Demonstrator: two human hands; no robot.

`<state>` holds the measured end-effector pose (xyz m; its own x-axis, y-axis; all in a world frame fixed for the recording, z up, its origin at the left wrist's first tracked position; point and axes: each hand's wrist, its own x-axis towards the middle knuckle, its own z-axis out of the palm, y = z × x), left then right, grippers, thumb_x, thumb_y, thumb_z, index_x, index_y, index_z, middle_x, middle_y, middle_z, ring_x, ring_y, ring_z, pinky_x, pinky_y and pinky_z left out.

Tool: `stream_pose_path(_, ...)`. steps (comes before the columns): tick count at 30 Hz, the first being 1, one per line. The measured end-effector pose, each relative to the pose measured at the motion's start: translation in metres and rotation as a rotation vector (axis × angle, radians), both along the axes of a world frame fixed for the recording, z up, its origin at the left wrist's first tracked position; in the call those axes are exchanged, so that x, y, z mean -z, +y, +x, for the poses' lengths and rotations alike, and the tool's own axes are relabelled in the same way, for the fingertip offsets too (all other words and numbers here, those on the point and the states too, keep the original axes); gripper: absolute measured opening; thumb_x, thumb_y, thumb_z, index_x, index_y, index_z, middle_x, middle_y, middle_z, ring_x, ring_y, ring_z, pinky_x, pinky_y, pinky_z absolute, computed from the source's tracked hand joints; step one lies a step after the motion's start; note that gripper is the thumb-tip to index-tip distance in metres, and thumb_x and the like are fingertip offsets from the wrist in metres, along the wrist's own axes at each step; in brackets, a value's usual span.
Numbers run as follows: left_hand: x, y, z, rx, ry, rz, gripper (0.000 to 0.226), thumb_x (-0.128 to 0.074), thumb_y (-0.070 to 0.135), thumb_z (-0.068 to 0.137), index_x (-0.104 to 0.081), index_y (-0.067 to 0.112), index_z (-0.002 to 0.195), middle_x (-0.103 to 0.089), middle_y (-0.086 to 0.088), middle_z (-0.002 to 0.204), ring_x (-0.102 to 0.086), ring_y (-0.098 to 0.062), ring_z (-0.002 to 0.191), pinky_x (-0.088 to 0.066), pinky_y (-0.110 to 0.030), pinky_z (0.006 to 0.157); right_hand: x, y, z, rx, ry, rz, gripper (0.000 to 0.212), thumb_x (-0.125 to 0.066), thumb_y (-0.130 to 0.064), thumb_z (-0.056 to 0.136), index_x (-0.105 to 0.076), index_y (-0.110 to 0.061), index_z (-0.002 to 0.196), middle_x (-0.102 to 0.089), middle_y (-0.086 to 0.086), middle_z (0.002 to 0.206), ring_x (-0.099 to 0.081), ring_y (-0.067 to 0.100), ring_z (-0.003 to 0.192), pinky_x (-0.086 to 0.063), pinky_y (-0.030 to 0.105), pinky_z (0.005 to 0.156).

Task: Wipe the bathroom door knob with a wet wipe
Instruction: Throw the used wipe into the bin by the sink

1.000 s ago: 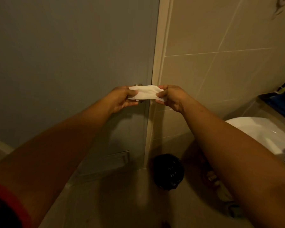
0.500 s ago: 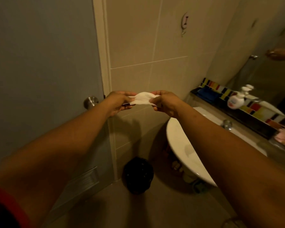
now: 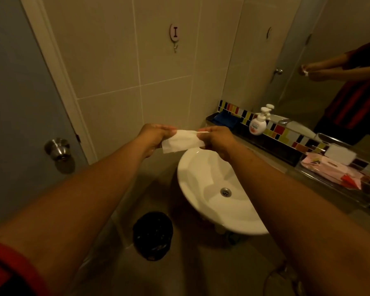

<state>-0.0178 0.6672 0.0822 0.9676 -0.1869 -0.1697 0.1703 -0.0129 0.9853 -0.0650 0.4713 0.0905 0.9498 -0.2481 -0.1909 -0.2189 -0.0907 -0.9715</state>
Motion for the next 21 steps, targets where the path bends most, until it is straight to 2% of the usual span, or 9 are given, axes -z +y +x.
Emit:
stream_pose_path(2, 0.003, -0.022, -0.004, 0.012, 0.012, 0.009, 0.032, -0.072, 0.004, 0.081, -0.069, 0.006, 0.113, -0.07, -0.001, 0.089, -0.066, -0.012, 0.079, -0.057, -0.022, 0.064, 0.004, -0.022, -0.004, 0.025, 0.003, -0.014, 0.028, -0.069, -0.004, 0.088, -0.069, -0.004, 0.116, -0.066, 0.014, 0.113, -0.068, 0.032, 0.098, -0.062, 0.039, 0.08)
stream_pose_path(7, 0.013, -0.073, -0.007, 0.081, -0.03, 0.132, 0.038, -0.077, 0.006, 0.077, -0.071, 0.016, 0.113, -0.07, 0.0, 0.105, -0.065, -0.012, 0.089, -0.055, -0.017, 0.063, 0.014, -0.078, -0.018, 0.039, -0.023, -0.058, 0.02, -0.07, -0.006, 0.088, -0.072, -0.005, 0.108, -0.068, 0.015, 0.109, -0.07, 0.028, 0.091, -0.064, 0.031, 0.07)
stream_pose_path(11, 0.022, -0.105, -0.007, 0.08, -0.112, 0.283, 0.018, -0.077, 0.016, 0.079, -0.074, 0.025, 0.094, -0.071, 0.001, 0.1, -0.067, -0.017, 0.092, -0.056, -0.03, 0.081, 0.024, -0.112, -0.026, 0.036, -0.027, -0.175, 0.021, -0.07, -0.016, 0.09, -0.072, -0.005, 0.108, -0.07, 0.014, 0.102, -0.072, 0.026, 0.081, -0.063, 0.027, 0.064)
stream_pose_path(12, 0.026, -0.11, -0.008, 0.08, -0.129, 0.325, 0.013, -0.077, 0.019, 0.079, -0.074, 0.027, 0.09, -0.072, 0.003, 0.095, -0.067, -0.015, 0.09, -0.056, -0.03, 0.08, 0.027, -0.117, -0.027, 0.035, -0.022, -0.19, 0.022, -0.07, -0.019, 0.091, -0.071, -0.005, 0.108, -0.07, 0.014, 0.099, -0.072, 0.025, 0.078, -0.062, 0.026, 0.062)
stream_pose_path(16, 0.036, -0.114, -0.012, 0.067, -0.14, 0.385, 0.004, -0.074, 0.024, 0.082, -0.073, 0.027, 0.083, -0.071, 0.005, 0.084, -0.064, -0.009, 0.074, -0.049, -0.021, 0.058, 0.044, -0.123, -0.025, 0.038, 0.022, -0.266, 0.031, -0.07, -0.03, 0.091, -0.07, -0.008, 0.111, -0.069, 0.01, 0.085, -0.066, 0.019, 0.066, -0.054, 0.022, 0.049)
stream_pose_path(19, 0.047, -0.104, -0.011, 0.048, -0.107, 0.417, 0.008, -0.072, 0.028, 0.084, -0.071, 0.027, 0.076, -0.069, 0.007, 0.078, -0.063, -0.01, 0.069, -0.05, -0.022, 0.055, 0.061, -0.114, -0.014, 0.044, 0.049, -0.251, 0.03, -0.07, -0.031, 0.09, -0.07, -0.008, 0.109, -0.066, 0.006, 0.079, -0.062, 0.015, 0.062, -0.05, 0.02, 0.046)
stream_pose_path(21, 0.057, -0.091, -0.006, 0.025, -0.067, 0.421, 0.01, -0.072, 0.031, 0.084, -0.073, 0.021, 0.082, -0.068, 0.004, 0.078, -0.062, -0.011, 0.068, -0.054, -0.027, 0.059, 0.073, -0.101, -0.004, 0.047, 0.067, -0.226, 0.027, -0.071, -0.03, 0.089, -0.071, -0.007, 0.102, -0.065, 0.007, 0.076, -0.06, 0.014, 0.059, -0.049, 0.021, 0.044)
